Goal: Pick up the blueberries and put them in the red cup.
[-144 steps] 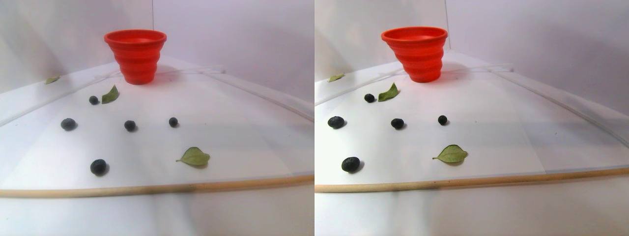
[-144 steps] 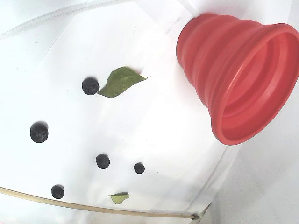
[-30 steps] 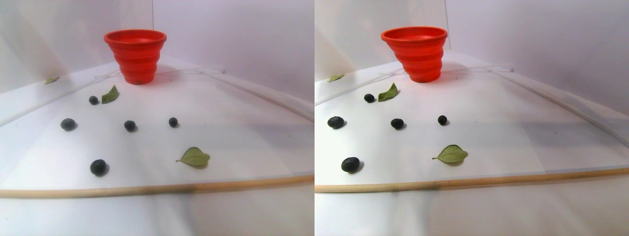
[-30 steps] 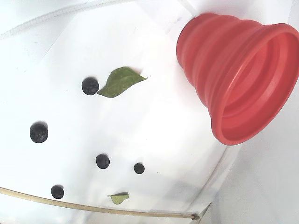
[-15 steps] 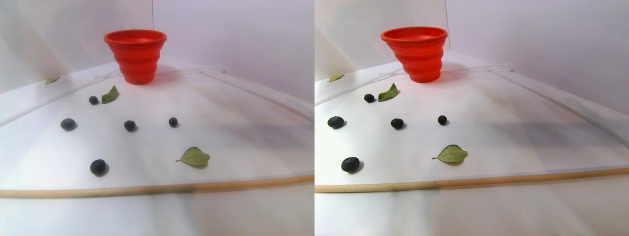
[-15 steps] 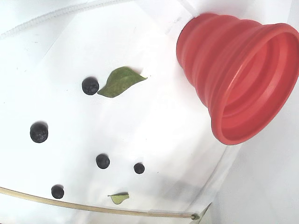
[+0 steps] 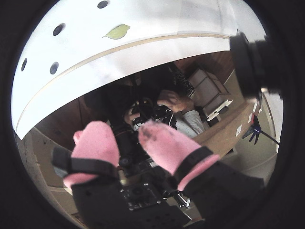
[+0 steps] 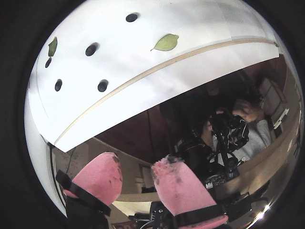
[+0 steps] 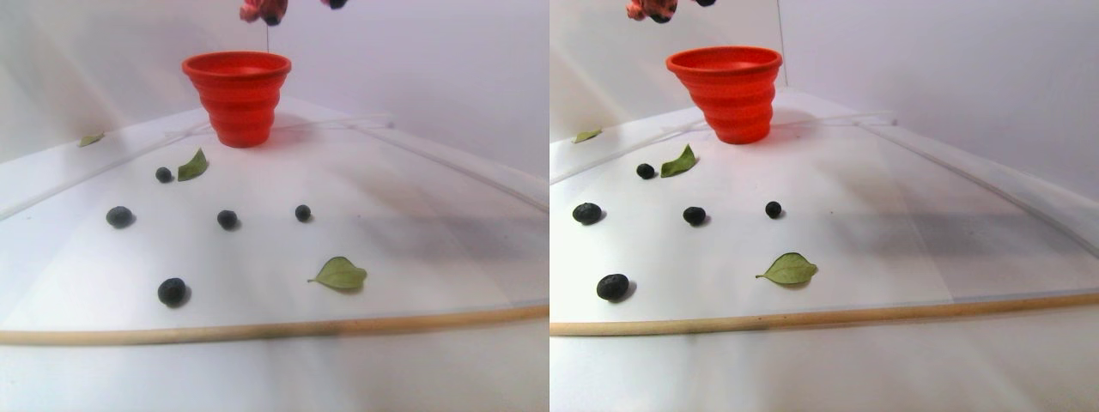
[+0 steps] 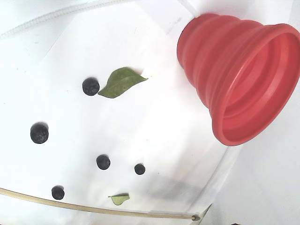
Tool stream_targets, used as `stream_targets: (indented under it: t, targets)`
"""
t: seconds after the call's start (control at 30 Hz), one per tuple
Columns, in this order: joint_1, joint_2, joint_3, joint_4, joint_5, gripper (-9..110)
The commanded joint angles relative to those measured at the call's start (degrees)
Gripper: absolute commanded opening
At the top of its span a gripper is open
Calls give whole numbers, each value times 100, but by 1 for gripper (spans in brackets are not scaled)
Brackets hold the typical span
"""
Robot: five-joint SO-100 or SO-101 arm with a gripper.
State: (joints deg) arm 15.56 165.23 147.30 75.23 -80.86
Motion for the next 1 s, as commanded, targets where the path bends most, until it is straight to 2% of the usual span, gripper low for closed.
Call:
stream_targets:
  t: [0.0, 0.3, 0.67, 0.97]
  targets:
    - [167, -9, 105, -264, -167, 12]
    - [211, -79, 861, -1028, -396, 12]
    - [281, -1450, 1020, -2241, -536, 13]
    - [457, -1687, 1424, -3015, -888, 13]
